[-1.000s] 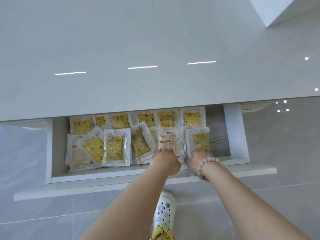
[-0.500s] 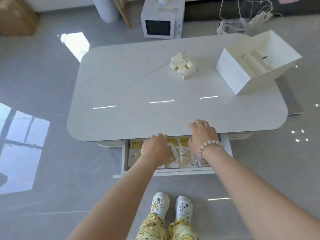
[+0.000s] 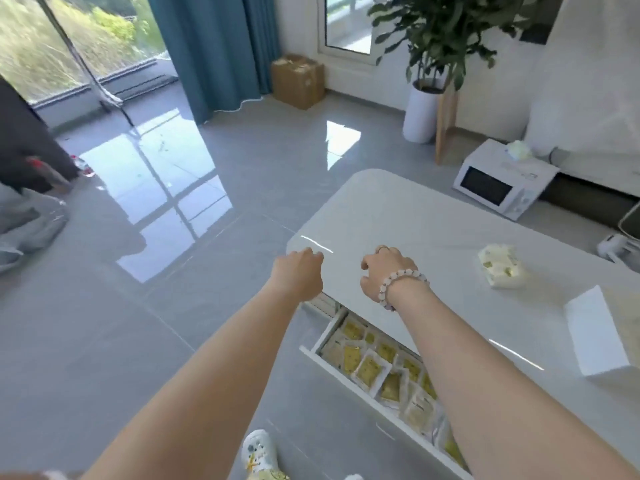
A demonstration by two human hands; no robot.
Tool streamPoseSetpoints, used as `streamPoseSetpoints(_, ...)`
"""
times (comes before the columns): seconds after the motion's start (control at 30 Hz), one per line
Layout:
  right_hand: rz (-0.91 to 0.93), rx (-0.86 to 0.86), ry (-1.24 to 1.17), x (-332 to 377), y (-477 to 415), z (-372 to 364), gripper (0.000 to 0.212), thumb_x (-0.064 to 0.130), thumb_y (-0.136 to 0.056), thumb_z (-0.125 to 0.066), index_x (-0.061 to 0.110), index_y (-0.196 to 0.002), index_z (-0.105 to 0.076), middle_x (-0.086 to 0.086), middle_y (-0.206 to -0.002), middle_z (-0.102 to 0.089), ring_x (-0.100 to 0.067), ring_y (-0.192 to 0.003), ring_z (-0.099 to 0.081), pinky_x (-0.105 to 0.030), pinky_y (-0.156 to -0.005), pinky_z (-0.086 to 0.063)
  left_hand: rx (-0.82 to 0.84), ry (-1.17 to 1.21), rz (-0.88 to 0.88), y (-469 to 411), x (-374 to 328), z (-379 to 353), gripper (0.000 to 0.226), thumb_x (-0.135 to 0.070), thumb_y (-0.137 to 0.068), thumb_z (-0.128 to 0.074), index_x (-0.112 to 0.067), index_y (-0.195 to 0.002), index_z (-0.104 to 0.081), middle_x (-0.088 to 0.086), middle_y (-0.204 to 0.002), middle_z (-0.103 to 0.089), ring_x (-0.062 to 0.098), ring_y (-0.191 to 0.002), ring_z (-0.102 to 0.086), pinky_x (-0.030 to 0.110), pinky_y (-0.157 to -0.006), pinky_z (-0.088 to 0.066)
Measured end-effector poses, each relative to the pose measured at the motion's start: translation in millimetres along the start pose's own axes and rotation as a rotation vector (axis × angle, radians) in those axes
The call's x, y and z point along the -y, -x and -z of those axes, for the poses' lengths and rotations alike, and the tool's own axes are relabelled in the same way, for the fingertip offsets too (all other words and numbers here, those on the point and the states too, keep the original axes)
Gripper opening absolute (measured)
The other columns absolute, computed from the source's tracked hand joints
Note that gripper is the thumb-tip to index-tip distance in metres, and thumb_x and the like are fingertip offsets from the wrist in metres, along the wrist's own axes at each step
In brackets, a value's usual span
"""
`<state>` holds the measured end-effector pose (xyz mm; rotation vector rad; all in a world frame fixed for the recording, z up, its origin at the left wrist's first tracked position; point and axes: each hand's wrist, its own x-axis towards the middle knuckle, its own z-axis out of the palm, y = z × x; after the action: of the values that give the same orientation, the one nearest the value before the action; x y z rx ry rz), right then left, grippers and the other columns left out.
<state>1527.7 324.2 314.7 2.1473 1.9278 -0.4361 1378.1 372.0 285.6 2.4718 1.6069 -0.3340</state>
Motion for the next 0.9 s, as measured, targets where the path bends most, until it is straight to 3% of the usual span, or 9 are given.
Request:
streamPoseSetpoints(0.23, 0.353, -0.067, 0.072, 180.2, -31.0, 39.9, 0.037, 0.027, -0.098, -0.034, 0.019, -0.126, -0.057, -0.005, -0.131, -0.049, -0.023, -0.122, -0.046, -0.034, -0.099, -0.038, -0.097, 0.087, 0.347, 56.7, 155.9, 29.1, 0.035, -0.03, -0.099, -0.034, -0.014, -0.124, -0.052, 0.008, -0.129, -0.053, 0.031, -0.115, -0.053, 0.038, -0.091, -0.043)
streamPoseSetpoints(0.4, 0.5, -0.028, 0.155, 288.1, -44.5, 52.7, 0.039, 0.032, -0.1, -0.032, 0.016, -0.127, -0.056, -0.006, -0.134, -0.047, -0.026, -0.123, -0.046, -0.038, -0.099, -0.04, 0.012, -0.002, 0.479, 94.0, 262.4, 31.1, 0.04, -0.031, -0.101, -0.028, -0.009, -0.117, -0.057, 0.012, -0.124, -0.056, 0.032, -0.112, -0.055, 0.034, -0.086, -0.043)
streamPoseSetpoints(0.73, 0.821, -0.169, 0.207, 515.1, -69.4, 70.3, 0.042, 0.034, -0.101, -0.03, 0.014, -0.12, -0.061, -0.008, -0.128, -0.052, -0.024, -0.119, -0.047, -0.035, -0.094, -0.04, -0.183, 0.108, 0.808, 164.0, 451.8, 21.9, 0.041, -0.03, -0.101, -0.027, -0.01, -0.118, -0.058, 0.011, -0.126, -0.056, 0.03, -0.115, -0.052, 0.036, -0.089, -0.042)
streamPoseSetpoints(0.9, 0.98, -0.172, 0.31, 606.7, -77.7, 63.9, 0.045, 0.033, -0.101, -0.027, 0.009, -0.108, -0.064, -0.01, -0.122, -0.055, -0.026, -0.113, -0.051, -0.035, -0.091, -0.041, -0.14, 0.148, 0.957, 204.8, 524.3, 2.1, 0.042, -0.033, -0.101, -0.028, -0.011, -0.118, -0.059, 0.01, -0.126, -0.057, 0.029, -0.116, -0.053, 0.035, -0.088, -0.043)
